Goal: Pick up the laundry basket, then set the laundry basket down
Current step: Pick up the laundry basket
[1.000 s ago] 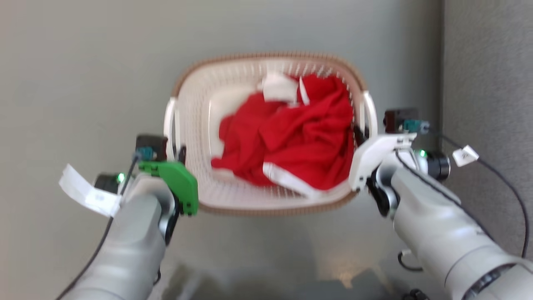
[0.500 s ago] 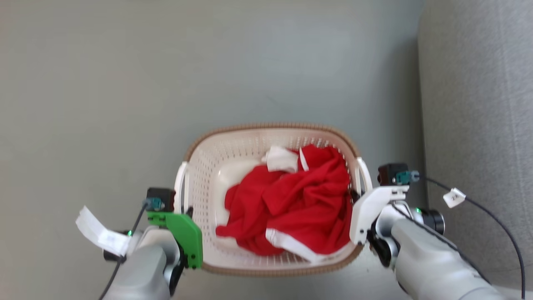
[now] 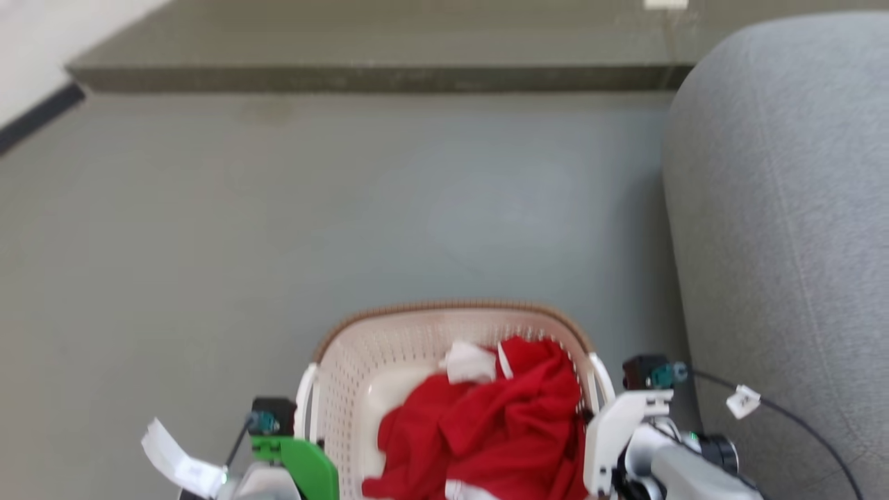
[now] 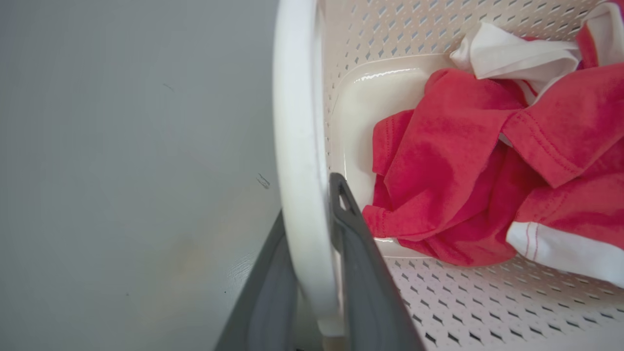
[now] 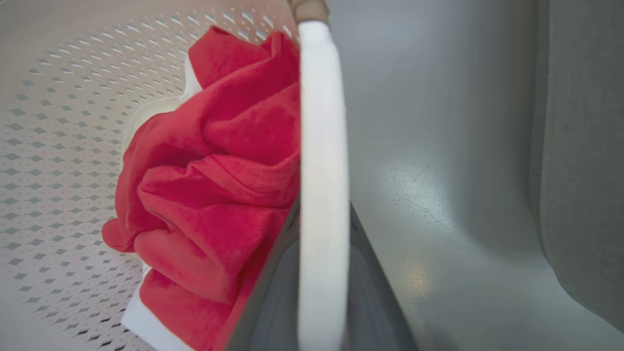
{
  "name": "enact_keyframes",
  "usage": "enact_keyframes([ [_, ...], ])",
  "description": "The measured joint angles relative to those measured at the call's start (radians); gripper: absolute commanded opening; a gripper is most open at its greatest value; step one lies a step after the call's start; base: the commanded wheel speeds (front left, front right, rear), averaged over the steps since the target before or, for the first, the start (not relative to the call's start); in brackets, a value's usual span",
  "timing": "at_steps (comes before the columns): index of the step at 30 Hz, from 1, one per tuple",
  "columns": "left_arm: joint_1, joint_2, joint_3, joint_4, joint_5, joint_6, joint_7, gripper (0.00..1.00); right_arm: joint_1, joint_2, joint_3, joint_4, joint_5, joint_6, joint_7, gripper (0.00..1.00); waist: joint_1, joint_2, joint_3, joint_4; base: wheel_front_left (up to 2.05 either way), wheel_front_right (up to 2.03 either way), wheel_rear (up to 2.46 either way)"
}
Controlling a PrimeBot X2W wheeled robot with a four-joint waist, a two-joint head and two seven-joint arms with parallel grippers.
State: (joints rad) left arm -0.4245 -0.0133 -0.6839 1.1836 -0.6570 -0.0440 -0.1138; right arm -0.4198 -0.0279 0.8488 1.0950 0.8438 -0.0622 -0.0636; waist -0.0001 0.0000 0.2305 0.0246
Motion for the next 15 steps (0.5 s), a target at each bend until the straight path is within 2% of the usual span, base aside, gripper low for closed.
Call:
enact_keyframes([
  [9,0.088,0.001,-0.028,0.003,-0.013,0.0,0.017,0.0,0.095,-0.001,0.044,-0.012,0.022,-0.003,0.018,0.0,0.0,0.0,-0.127,-0.01,0.0,0.0,0.0],
  [15,0.103,0.004,-0.035,-0.002,-0.018,0.002,0.018,0.0,0.114,-0.002,0.062,-0.027,0.035,-0.017,0.022,0.0,0.0,0.0,-0.19,-0.017,0.0,0.0,0.0],
])
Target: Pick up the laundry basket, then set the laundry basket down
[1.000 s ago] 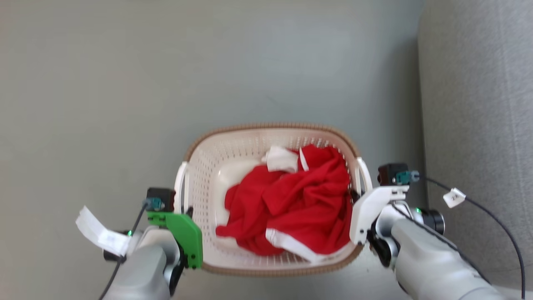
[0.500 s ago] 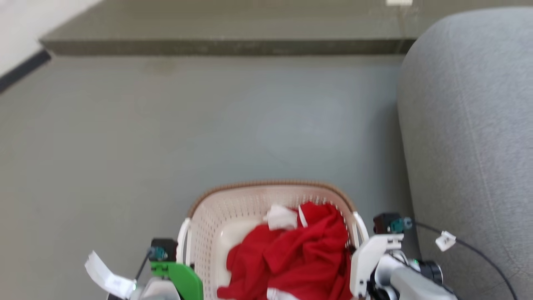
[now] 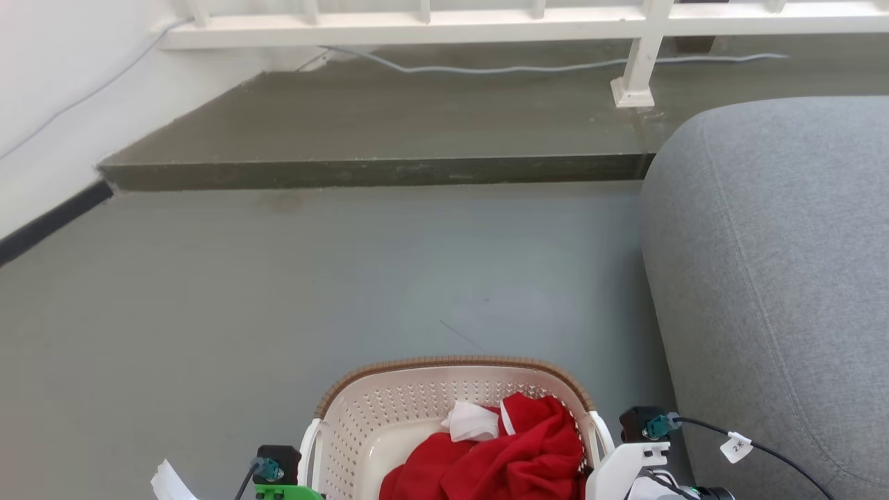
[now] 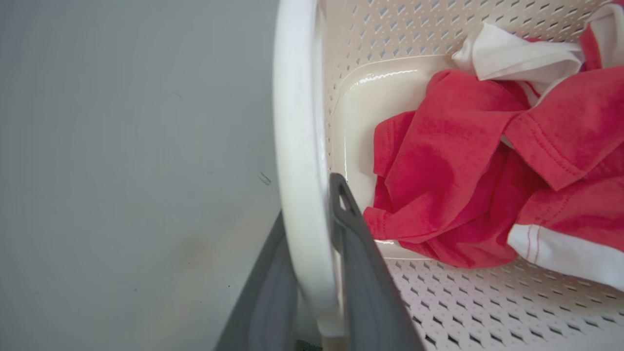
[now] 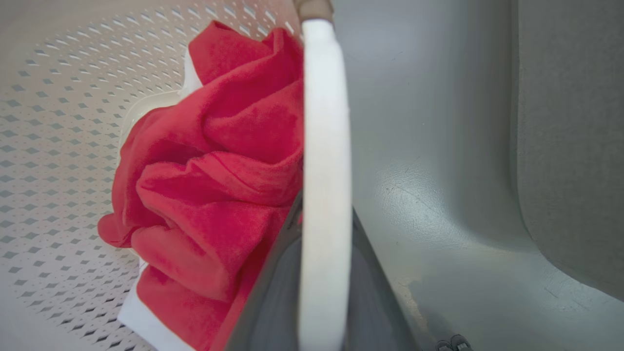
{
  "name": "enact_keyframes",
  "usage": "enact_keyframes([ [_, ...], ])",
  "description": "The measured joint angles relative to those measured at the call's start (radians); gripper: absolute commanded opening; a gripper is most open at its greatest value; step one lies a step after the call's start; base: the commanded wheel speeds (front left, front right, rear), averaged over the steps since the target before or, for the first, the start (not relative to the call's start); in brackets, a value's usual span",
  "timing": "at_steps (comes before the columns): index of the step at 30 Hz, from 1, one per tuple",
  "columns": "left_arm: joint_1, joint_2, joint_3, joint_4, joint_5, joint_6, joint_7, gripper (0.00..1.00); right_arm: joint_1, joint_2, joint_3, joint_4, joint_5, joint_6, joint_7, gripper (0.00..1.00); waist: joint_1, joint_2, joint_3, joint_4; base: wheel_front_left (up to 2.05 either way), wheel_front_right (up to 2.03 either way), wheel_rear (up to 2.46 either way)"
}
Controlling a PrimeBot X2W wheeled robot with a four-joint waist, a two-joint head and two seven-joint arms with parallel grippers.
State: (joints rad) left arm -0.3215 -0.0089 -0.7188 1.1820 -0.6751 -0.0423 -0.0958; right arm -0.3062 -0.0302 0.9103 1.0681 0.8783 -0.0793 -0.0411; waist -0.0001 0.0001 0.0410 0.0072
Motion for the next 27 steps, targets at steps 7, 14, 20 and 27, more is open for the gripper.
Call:
enact_keyframes([
  [7,0.003,0.003,-0.014,-0.009,-0.008,0.007,0.008,0.0,0.002,-0.002,0.013,-0.007,0.021,-0.007,0.007,0.0,0.0,0.0,-0.025,-0.007,0.0,0.0,0.0],
  [14,0.003,0.006,-0.026,-0.018,-0.017,0.014,0.008,0.0,0.002,-0.003,0.028,-0.012,0.032,-0.02,0.007,0.0,0.0,0.0,-0.025,-0.008,0.0,0.0,0.0],
  [20,0.003,0.008,-0.03,-0.024,-0.034,0.016,0.012,0.0,0.002,-0.005,0.035,-0.015,0.039,-0.021,0.007,0.0,0.0,0.0,-0.024,-0.008,0.0,0.0,0.0],
  [27,0.003,0.009,-0.038,-0.026,-0.043,0.025,0.016,0.0,0.001,-0.006,0.049,-0.017,0.052,-0.03,0.007,0.0,0.0,0.0,-0.024,-0.01,0.0,0.0,0.0],
])
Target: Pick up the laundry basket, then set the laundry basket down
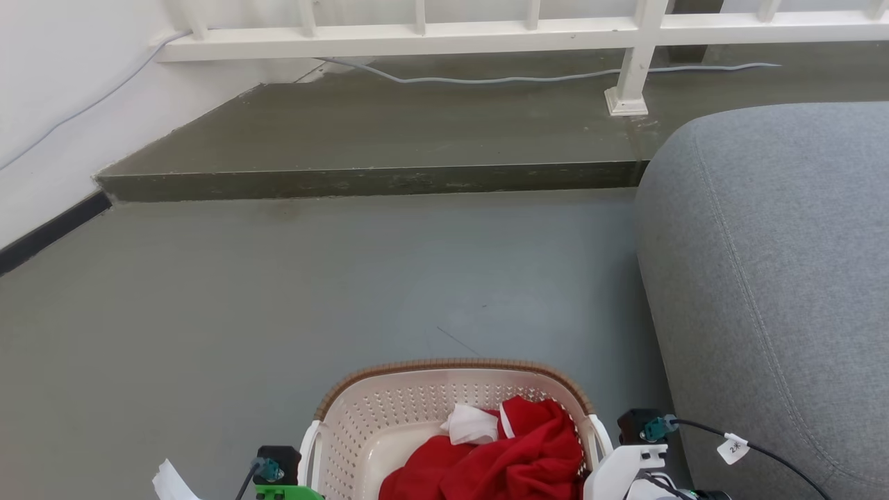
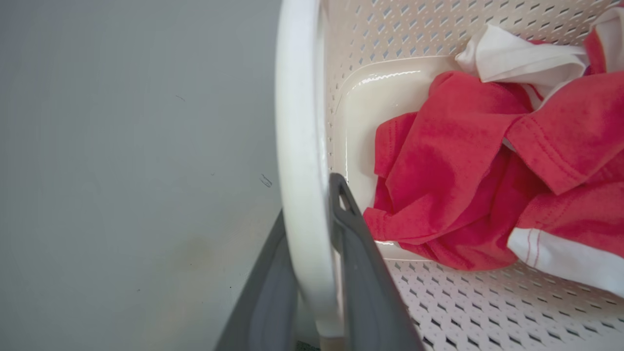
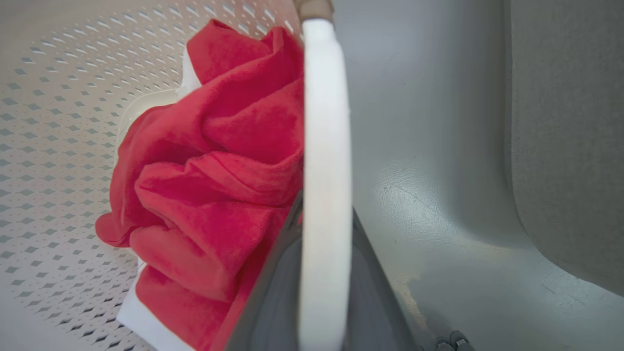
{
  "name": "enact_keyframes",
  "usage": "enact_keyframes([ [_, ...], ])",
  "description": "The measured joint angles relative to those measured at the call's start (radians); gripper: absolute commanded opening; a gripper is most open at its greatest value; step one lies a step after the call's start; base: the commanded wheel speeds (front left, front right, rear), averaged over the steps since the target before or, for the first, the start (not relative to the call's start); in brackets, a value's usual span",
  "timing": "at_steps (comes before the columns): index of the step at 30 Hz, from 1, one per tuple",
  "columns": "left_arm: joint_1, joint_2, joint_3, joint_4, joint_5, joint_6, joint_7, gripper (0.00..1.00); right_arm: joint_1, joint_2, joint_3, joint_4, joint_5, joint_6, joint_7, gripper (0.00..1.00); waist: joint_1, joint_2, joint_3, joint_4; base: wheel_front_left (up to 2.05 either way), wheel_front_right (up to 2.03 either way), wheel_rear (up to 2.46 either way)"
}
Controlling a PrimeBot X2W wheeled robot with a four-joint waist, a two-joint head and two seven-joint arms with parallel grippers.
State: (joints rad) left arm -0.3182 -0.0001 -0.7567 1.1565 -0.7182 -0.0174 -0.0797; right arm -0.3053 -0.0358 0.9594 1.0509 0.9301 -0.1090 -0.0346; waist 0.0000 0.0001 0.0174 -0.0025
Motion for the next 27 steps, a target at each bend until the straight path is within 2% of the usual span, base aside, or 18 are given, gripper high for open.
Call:
enact_keyframes([
  [17,0.001,0.003,-0.019,-0.003,-0.009,0.012,0.001,0.0,-0.005,-0.002,0.021,-0.005,0.031,-0.007,0.0,0.0,0.0,0.0,0.01,-0.007,0.0,0.0,0.0],
  [27,-0.077,0.005,-0.019,-0.009,-0.007,0.033,-0.016,0.0,-0.113,-0.004,0.002,-0.004,0.047,-0.015,-0.004,0.0,0.0,0.0,0.078,-0.015,0.0,0.0,0.0],
])
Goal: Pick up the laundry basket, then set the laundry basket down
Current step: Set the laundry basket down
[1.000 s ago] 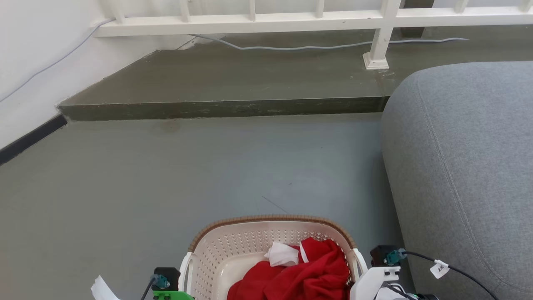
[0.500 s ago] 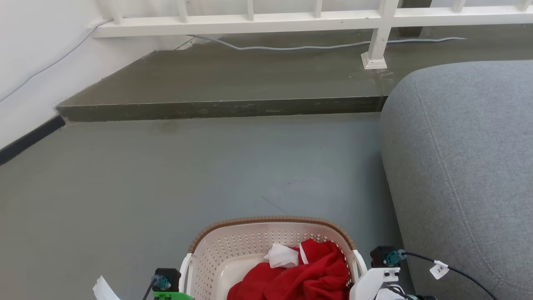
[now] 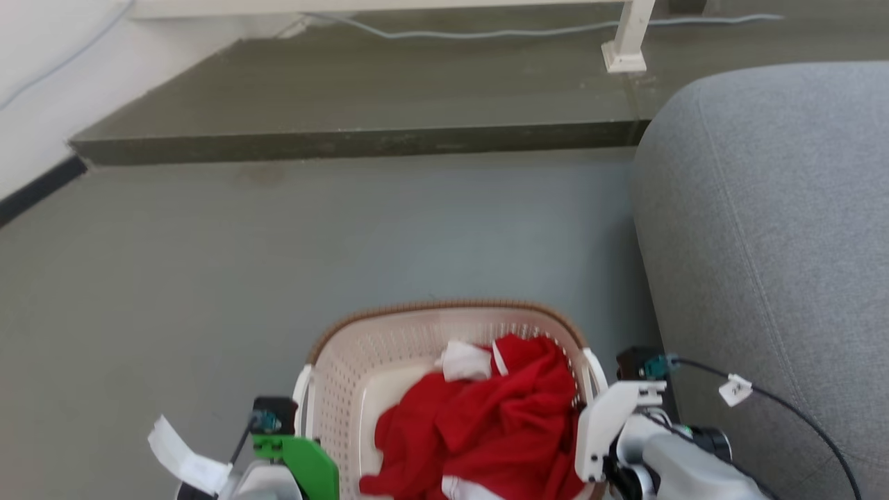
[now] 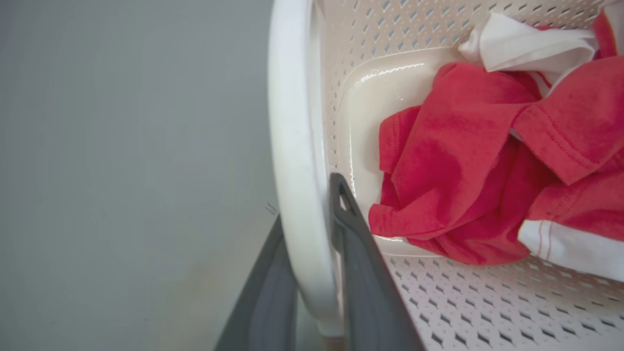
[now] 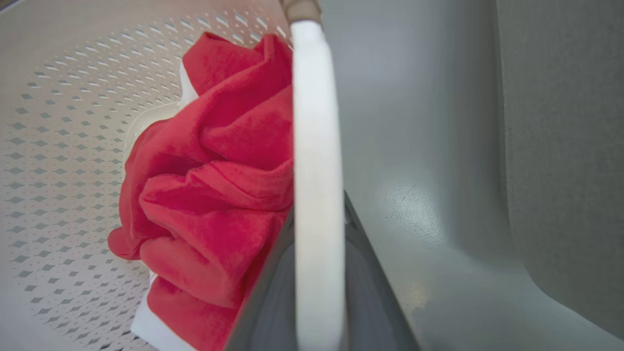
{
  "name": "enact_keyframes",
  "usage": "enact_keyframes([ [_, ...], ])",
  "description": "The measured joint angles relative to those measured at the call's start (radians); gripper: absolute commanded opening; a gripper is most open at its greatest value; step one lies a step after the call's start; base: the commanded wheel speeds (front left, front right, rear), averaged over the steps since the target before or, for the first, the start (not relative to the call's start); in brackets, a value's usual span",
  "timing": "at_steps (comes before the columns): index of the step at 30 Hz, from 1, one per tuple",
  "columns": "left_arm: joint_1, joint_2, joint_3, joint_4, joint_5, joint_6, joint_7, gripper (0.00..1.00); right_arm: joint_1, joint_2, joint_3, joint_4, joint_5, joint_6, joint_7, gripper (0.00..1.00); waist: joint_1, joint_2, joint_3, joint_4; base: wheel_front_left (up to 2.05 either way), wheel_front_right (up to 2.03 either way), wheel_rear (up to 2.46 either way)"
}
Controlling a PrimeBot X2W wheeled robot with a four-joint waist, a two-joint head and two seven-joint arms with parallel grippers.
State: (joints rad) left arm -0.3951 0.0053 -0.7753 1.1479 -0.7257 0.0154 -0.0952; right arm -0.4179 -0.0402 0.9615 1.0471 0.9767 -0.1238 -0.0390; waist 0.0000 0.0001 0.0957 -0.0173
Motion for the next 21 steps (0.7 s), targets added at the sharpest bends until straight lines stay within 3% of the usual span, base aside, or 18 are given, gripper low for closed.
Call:
enact_keyframes([
  [21,-0.293,0.01,0.018,-0.021,0.02,0.022,-0.02,0.0,-0.304,-0.006,-0.045,0.031,-0.002,-0.001,-0.046,0.0,0.0001,0.0,0.266,-0.009,0.0,0.0,0.0],
])
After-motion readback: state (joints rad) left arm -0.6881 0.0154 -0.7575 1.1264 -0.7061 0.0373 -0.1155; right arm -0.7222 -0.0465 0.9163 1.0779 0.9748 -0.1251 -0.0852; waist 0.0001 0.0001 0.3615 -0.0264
